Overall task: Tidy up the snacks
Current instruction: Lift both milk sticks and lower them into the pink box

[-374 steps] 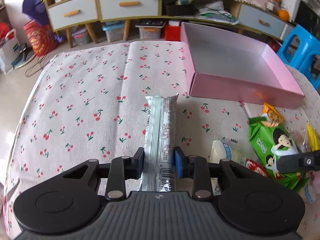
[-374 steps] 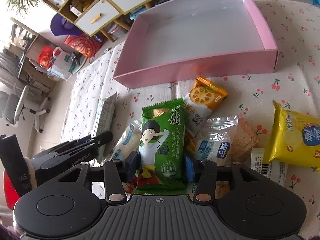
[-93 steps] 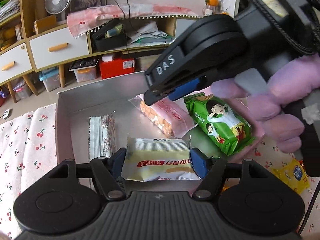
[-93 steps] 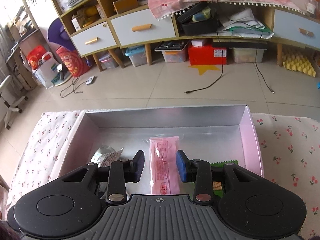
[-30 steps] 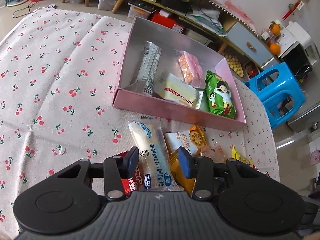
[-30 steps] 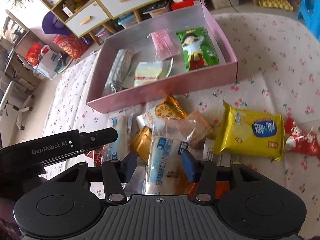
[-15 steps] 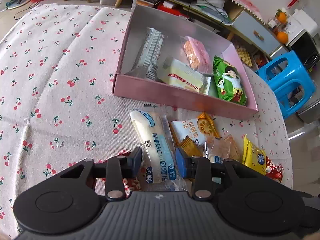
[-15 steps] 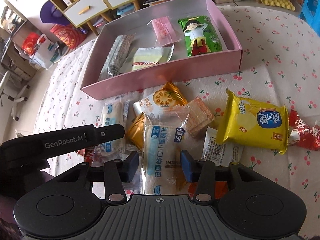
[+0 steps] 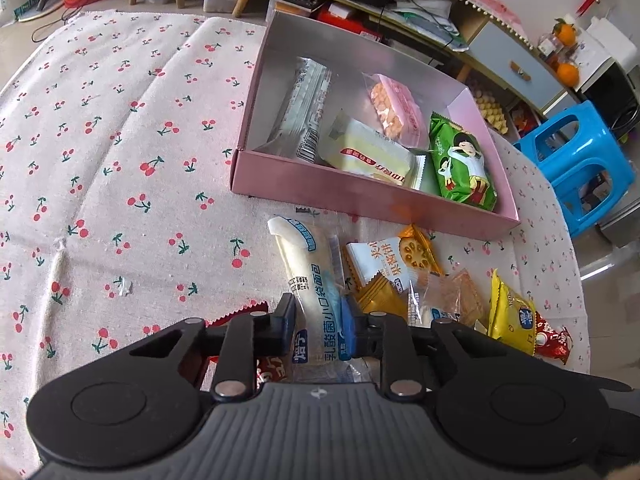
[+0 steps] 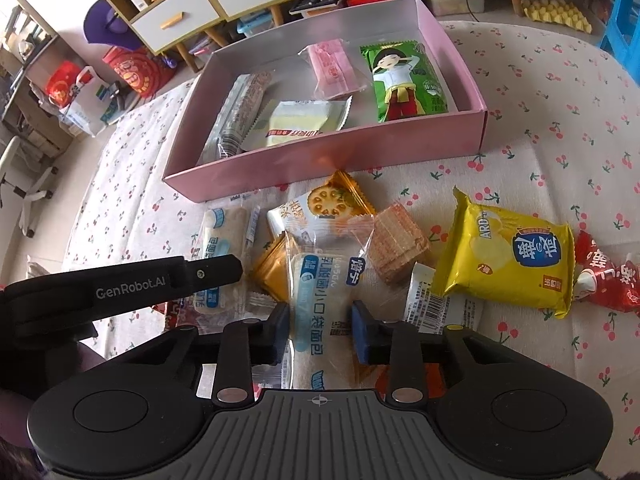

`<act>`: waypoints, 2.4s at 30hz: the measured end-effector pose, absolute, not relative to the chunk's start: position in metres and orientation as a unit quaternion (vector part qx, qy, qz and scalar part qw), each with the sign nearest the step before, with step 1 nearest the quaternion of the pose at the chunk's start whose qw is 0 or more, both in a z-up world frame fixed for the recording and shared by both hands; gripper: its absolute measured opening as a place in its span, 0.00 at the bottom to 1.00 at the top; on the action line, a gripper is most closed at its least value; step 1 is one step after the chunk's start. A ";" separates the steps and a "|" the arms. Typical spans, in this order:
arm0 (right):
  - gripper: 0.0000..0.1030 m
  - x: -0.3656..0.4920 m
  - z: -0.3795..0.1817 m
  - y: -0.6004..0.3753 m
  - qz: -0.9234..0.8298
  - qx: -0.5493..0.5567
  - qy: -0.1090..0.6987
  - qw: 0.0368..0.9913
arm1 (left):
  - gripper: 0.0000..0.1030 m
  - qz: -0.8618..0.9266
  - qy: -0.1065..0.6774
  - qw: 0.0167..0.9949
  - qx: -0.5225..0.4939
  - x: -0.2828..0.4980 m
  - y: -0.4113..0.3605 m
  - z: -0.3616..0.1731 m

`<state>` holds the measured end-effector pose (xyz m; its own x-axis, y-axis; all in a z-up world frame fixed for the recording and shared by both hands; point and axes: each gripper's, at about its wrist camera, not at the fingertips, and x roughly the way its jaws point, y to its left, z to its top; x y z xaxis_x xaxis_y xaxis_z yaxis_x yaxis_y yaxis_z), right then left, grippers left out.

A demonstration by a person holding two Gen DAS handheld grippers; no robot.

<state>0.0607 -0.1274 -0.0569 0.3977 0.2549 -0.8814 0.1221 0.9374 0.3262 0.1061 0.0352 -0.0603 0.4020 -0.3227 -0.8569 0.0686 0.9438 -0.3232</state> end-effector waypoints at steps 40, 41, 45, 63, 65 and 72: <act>0.18 0.072 0.004 -0.172 0.030 0.249 0.462 0.851 | 0.15 -0.154 0.452 0.865 -0.151 0.106 0.037 -0.012; 0.18 0.075 0.006 -0.174 0.030 0.248 0.459 0.853 | 0.15 -0.156 0.449 0.867 -0.149 0.109 0.036 -0.011; 0.18 0.096 0.011 -0.181 0.021 0.245 0.452 0.857 | 0.15 -0.159 0.438 0.875 -0.127 0.123 0.027 -0.009; 0.10 0.184 -0.018 -0.189 0.022 0.218 0.449 0.866 | 0.15 -0.172 0.417 0.885 -0.115 0.202 0.010 -0.042; 0.10 0.190 -0.021 -0.186 0.024 0.211 0.450 0.867 | 0.15 -0.170 0.416 0.886 -0.114 0.206 0.009 -0.047; 0.10 0.199 -0.035 -0.183 0.024 0.199 0.461 0.865 | 0.15 -0.160 0.423 0.886 -0.105 0.215 0.004 -0.062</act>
